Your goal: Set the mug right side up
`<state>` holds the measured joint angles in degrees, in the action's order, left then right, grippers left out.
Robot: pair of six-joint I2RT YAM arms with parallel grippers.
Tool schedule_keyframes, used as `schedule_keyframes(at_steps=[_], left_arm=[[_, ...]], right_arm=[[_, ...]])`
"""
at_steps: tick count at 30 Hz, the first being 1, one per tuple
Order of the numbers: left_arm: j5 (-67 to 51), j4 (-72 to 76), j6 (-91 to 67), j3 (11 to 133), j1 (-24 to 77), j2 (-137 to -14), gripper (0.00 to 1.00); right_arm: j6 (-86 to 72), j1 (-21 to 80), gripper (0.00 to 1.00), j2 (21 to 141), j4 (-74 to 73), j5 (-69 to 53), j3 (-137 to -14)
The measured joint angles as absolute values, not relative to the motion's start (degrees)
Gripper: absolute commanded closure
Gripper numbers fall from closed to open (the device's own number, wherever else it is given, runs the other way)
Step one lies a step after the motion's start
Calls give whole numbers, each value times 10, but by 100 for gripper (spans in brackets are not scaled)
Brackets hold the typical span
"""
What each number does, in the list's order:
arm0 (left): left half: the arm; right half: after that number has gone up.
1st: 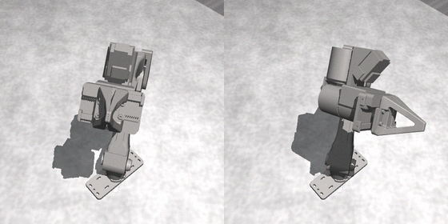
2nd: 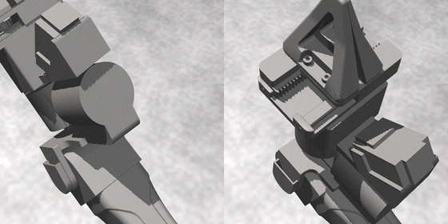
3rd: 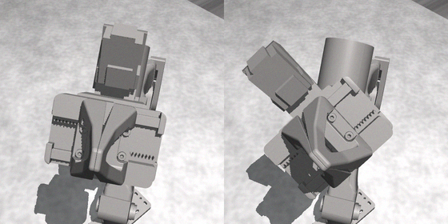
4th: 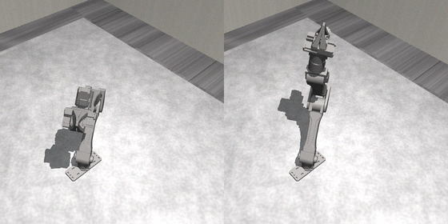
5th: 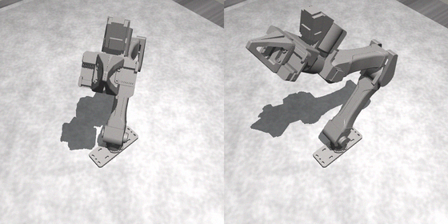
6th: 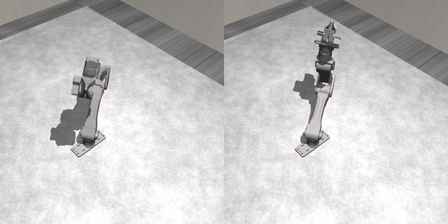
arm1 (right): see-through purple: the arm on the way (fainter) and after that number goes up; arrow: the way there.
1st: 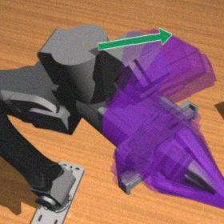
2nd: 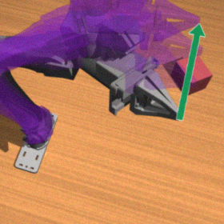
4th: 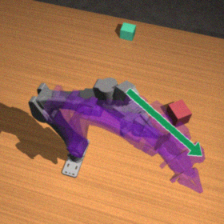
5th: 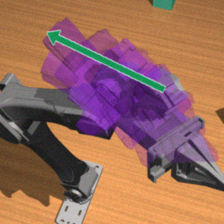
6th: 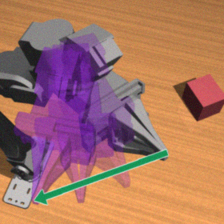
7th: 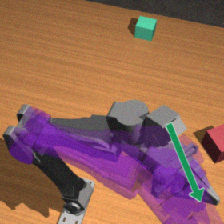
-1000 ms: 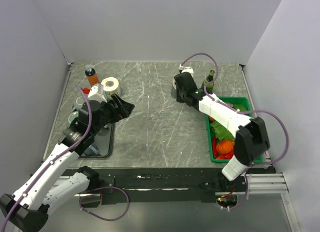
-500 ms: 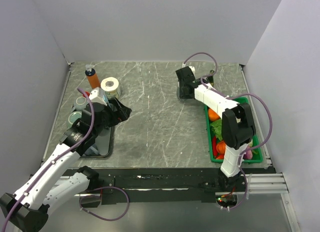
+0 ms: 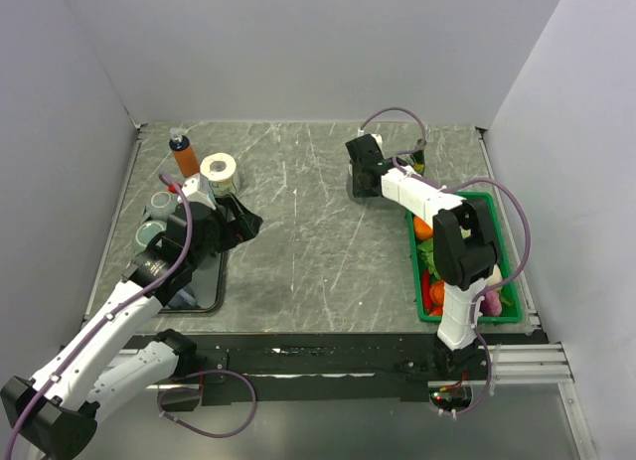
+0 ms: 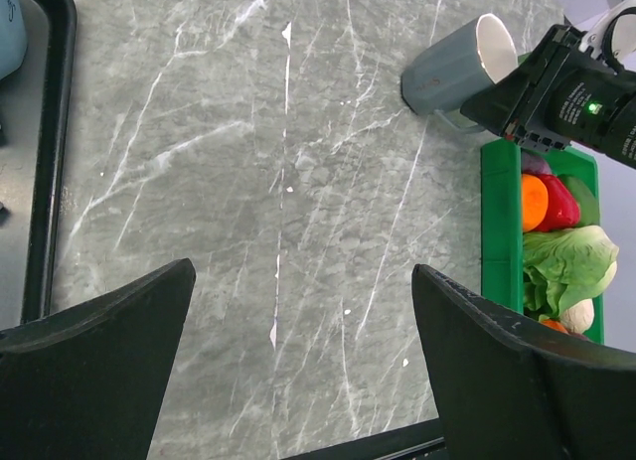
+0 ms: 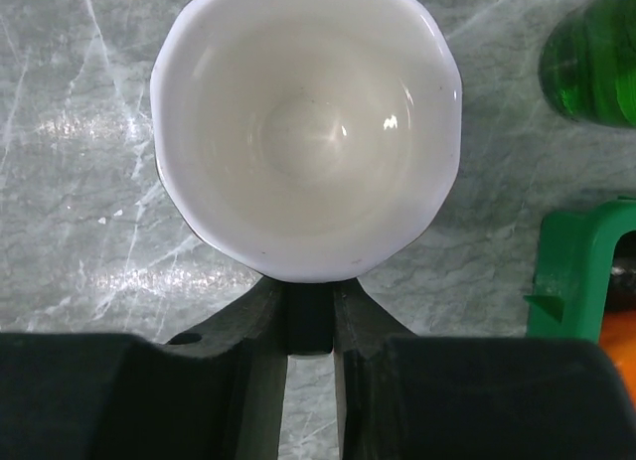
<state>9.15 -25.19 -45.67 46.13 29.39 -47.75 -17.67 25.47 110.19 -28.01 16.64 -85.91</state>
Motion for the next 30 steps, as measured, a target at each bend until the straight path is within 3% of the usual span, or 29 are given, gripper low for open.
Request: schedule_keyframes(at_steps=[2,3,6,12,22,30], left_arm=[[91,-253,-457,461,294,-479,4],[92,-254,-457,461,294,-481,4],[93,-258,-457,461,294,-486,4],[98,-271,-456,462,294,-496,4],[136,-298,-460,463,294,-508,4],[258,-367,-550,464,294,-557,4]], right_arm=[[-178,255,52,1103,-276,167,-859],[-178,255,39,1104,-270,167,-859],[-178,255,22,1104,-252,168,-858],[-175,255,2,1095,-231,167,-841],[-182,255,0,989,-232,135,-816],[-208,255,2,869,-227,67,-758]])
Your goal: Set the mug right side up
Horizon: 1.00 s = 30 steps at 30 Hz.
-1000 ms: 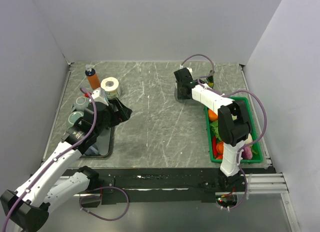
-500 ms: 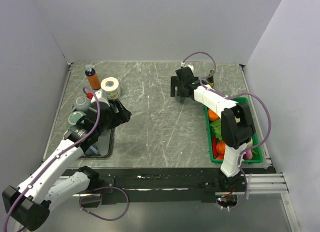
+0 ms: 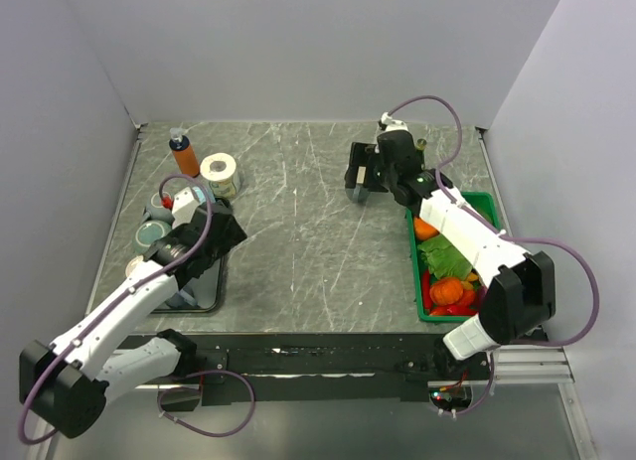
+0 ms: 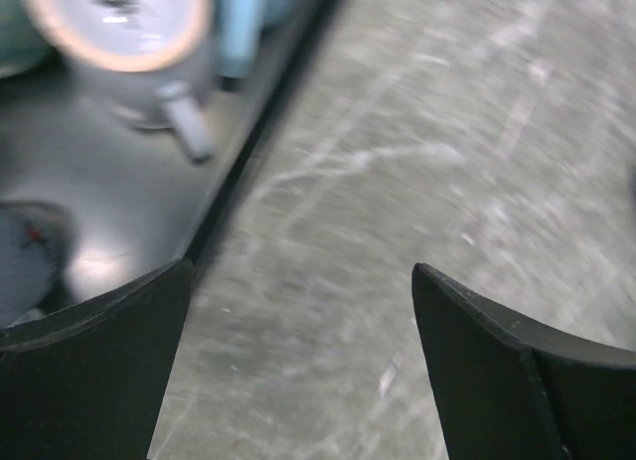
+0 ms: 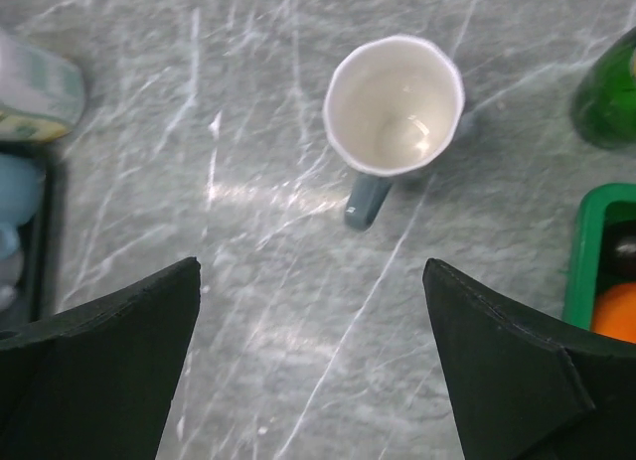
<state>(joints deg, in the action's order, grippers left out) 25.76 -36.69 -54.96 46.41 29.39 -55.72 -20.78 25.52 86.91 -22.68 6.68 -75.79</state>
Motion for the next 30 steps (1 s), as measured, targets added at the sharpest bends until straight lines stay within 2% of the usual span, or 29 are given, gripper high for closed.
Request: schedule_keyframes(at_steps=[8,14,21,26,30], left_arm=[[369,-396,-670,464,280,-633,1],[377,-356,-686,464,220,-679,7],[339,-299,-660,463,149,-735,21],[310,-280,-640,463,140,-766,33],[297,-269,-632,463,139,-776,37]], right_arm=[[-234,261,5,814,-210,9,-693],[-246,263,5,786,-200,-19,-666],[-255,264,6,780,-186,-42,-651],[-259,264,6,780,-181,-46,-651],[-259,264,6,780,-180,-46,-651]])
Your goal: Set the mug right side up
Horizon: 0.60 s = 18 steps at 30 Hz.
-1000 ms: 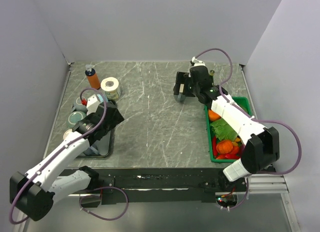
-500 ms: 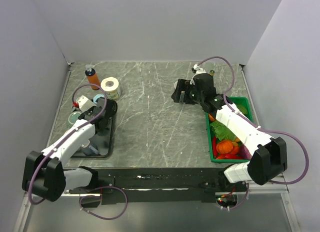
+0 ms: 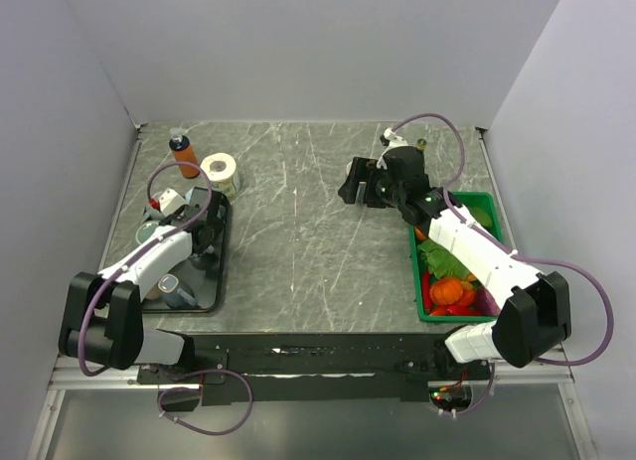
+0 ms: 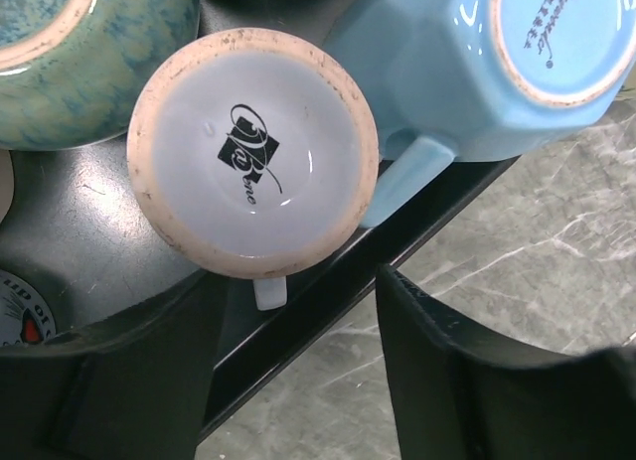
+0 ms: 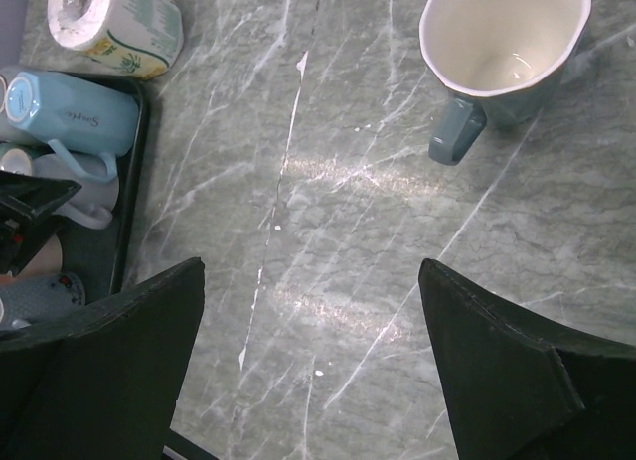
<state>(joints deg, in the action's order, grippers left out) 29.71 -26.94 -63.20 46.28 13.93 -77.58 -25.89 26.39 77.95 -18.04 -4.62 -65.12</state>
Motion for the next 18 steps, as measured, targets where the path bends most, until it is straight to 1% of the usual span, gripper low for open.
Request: schedule_keyframes(at_steps=[4,8,9,11,16,18], left_arm=[[296,-267,-631,461,138,-784,44],[296,-263,-632,456,136,-792,54],[297,-262,-632,455,136,-793,56],[298,-262,-633,453,136,-796,58],[298,-262,-633,452,133,-801,58],[299,-262,-633,452,133,-803,59]], right_arm=[[-259,264,6,779,-180,-46,-651],[-259,264,6,779,-180,-46,-651],[-259,264,7,779,-180,-46,-651],[-259,264,7,779,-180,-46,-651],[-259,264,7,777,-180,-46,-651],[-259,264,7,777,-180,-46,-651]])
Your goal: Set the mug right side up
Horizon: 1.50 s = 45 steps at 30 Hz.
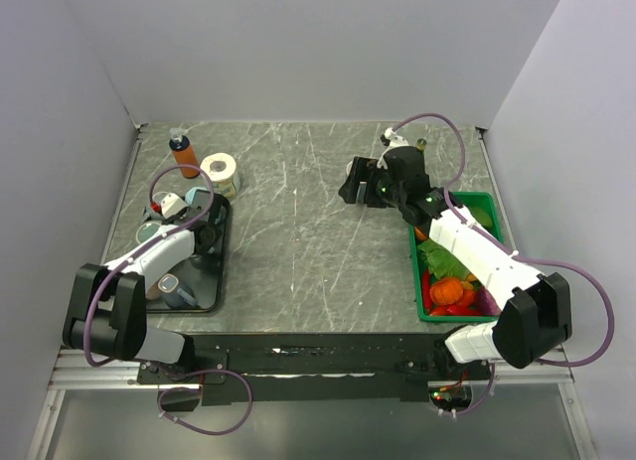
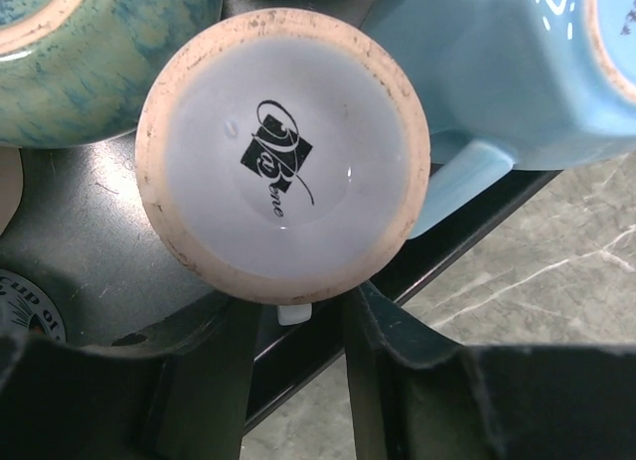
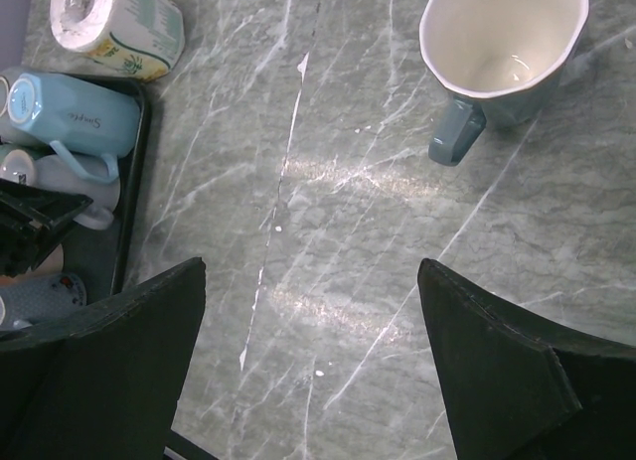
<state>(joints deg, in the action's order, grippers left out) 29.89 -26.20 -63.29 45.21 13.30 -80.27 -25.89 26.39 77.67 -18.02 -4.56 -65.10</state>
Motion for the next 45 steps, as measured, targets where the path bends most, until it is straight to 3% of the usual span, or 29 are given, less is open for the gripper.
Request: schedule_keyframes(at_steps=[7,10,11,22,30,38,45], left_arm=[[307,-268,-636,451,133,-804,77],[307,-268,-637,451,134,-804,90],[308,-267,-637,451,134,-804,99],[302,-288,-654,447,134,-776,99],[261,-367,-667,438,156,-593,99],[152,-384,-650,484,187,-448,99],[-3,-227,-601,484,188,-390,99]], right_arm=[[-259,264,7,775,-180,-45,-639],[-259,264,7,772,-180,-45,-635],[-259,264,7,771,-180,-44,-634],[-260,264,7,756,-180,-45,-633],[-270,264,7,737,-176,-74,-623],[-298,264,7,710,-161,-141,-614],[-358,268,7,689,-60,-260,-569]])
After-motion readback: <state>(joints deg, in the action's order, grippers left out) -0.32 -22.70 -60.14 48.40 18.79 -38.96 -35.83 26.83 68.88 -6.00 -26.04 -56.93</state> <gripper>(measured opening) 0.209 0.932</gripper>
